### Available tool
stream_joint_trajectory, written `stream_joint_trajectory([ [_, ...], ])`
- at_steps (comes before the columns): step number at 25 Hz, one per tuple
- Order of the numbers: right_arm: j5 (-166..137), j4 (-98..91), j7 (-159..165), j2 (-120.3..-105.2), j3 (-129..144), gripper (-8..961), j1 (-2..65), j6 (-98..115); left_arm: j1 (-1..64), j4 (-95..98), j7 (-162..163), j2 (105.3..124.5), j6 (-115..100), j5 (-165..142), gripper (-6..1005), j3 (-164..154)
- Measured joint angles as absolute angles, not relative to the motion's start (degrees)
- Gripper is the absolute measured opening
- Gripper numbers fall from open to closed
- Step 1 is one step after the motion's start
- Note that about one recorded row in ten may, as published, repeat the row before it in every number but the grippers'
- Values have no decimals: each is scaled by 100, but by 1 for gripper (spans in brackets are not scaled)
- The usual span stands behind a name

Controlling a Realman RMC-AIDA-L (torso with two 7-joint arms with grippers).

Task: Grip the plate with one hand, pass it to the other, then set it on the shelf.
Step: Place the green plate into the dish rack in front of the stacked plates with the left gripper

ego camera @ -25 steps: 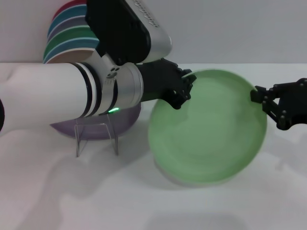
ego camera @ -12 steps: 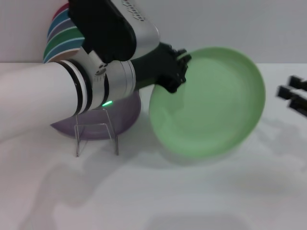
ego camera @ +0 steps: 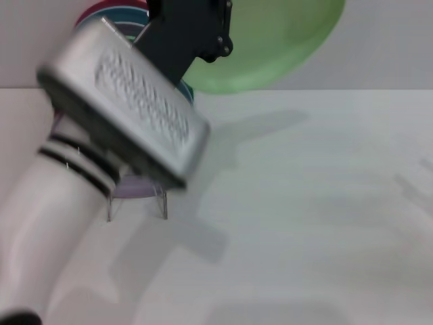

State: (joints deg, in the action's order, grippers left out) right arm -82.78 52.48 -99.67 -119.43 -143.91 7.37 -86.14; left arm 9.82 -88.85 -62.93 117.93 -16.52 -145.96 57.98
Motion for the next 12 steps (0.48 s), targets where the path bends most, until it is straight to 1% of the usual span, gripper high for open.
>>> stream_joint_trajectory([
  [1,-8278,5248,-9967,-11943,-14391,735,737,-8614,958,-8665,-6239,11786,-2290,-14859,87,5606],
  [2,-8279,5233,-9967,-11939,-14384,747,750,-8603,928,-8078,-5840,11780,-3546,-15455,89,5273],
  [4,-8279,5229,-9967,-11936,-14378,771,755,-8596,900,-7634,-5147,11770,-4494,-15888,93,5203],
  [5,-8280,5221,-9968,-11934,-14361,783,770,-8586,877,-7070,-4086,11745,-5478,-16314,95,5276],
  [6,-8280,5221,-9968,-11934,-14361,783,770,-8586,877,-7070,-4086,11745,-5478,-16314,98,5276],
  [7,-8280,5182,-9988,-11931,-14360,783,799,-8585,898,-6715,-3407,11711,-5982,-16440,100,5365],
  [9,-8280,5159,-9999,-11927,-14373,783,811,-8585,1003,-6126,-2593,11629,-6715,-16531,104,5511],
  [10,-8280,5125,-10028,-11921,-14394,783,829,-8599,1133,-5389,-1975,11542,-7390,-16541,106,5706],
  [12,-8278,5112,-10084,-11920,-14391,783,829,-8605,1184,-5039,-1695,11519,-7674,-16542,110,5815],
])
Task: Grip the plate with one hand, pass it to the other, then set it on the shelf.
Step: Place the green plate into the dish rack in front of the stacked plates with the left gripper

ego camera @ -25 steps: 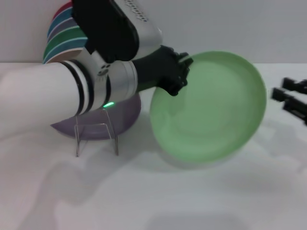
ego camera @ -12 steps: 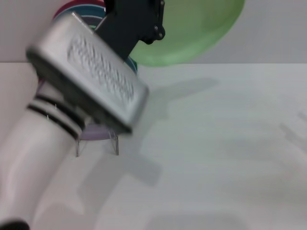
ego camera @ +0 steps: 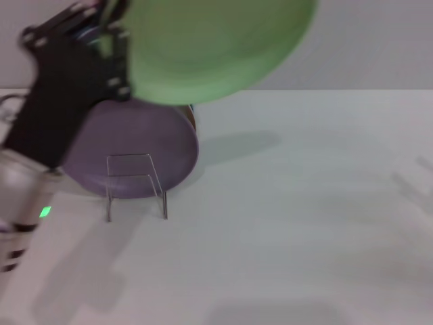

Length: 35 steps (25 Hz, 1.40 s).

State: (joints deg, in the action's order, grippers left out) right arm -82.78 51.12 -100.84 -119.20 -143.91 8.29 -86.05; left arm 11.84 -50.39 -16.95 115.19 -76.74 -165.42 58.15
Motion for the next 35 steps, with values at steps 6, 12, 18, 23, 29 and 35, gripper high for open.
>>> stream_joint_trajectory([
  [6,-8251,5088,-10259,-11918,-14350,783,839,-8706,2011,-2377,-1068,11515,-9806,-16548,123,6226],
  [12,-8253,5063,-10427,-11918,-14342,783,883,-8867,2295,-1444,-919,11510,-10140,-16548,135,6241],
  [18,-8248,5006,-10563,-11923,-14344,783,891,-9005,2391,-1050,-965,11523,-10115,-16550,148,6238],
  [23,-8248,4993,-10564,-11926,-14344,783,899,-9007,2414,-718,-944,11540,-10049,-16550,158,6239],
  [29,-8261,4969,-10565,-11927,-14344,782,899,-9009,2401,-585,-958,11570,-9947,-16550,170,6220],
  [35,-8266,4941,-10620,-11927,-14344,782,902,-9048,2362,-368,-972,11648,-9837,-16549,183,6214],
])
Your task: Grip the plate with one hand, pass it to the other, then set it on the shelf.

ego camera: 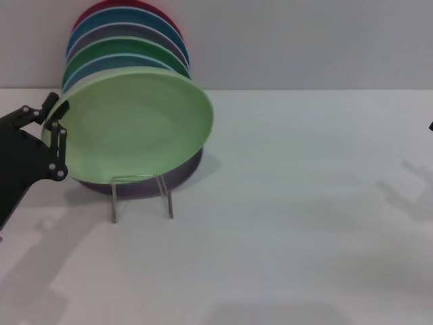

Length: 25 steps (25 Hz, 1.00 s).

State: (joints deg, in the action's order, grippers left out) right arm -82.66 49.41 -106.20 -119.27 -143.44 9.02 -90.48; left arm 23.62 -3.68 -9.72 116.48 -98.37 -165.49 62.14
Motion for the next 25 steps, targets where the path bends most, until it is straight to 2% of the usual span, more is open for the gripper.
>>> stream_joint_trajectory([
  [13,-8271,4956,-10626,-11918,-14344,782,887,-9146,2357,-448,-1590,11820,-9450,-16550,210,6036],
  [18,-8271,4963,-10626,-11920,-14359,782,856,-9198,2251,-620,-1626,11826,-9484,-16541,448,6120],
  [25,-8271,4951,-10649,-11924,-14396,782,843,-9221,1529,-1714,-1627,11855,-9749,-16519,598,6837],
])
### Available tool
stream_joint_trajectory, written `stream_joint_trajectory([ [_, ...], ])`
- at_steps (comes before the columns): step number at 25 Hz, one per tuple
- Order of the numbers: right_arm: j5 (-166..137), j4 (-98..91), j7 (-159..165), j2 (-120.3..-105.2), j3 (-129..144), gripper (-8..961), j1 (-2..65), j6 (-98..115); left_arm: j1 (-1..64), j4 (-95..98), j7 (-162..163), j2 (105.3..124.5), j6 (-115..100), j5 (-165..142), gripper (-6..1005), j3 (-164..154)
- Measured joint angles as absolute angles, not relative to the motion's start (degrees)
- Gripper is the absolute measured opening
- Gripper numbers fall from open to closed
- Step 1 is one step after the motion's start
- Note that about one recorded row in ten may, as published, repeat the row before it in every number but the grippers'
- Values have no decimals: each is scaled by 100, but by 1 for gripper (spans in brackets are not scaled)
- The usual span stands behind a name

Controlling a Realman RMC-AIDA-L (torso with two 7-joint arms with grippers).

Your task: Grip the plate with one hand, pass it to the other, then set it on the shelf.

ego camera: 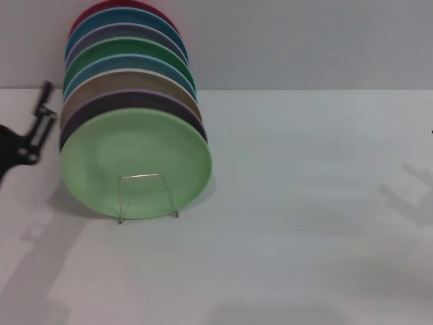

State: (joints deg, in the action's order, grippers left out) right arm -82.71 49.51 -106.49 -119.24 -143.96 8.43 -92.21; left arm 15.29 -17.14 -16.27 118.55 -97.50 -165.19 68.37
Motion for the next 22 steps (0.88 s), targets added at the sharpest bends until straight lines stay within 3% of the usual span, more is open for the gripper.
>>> stream_joint_trajectory([
  [11,-7156,3596,-13132,-11975,-14397,783,791,-9233,1478,-1326,15,11881,-9407,-15044,819,7084],
  [22,-5464,1774,-14583,-11988,-14362,783,1042,-8765,1406,-1189,215,11912,-8582,-14959,816,6805],
])
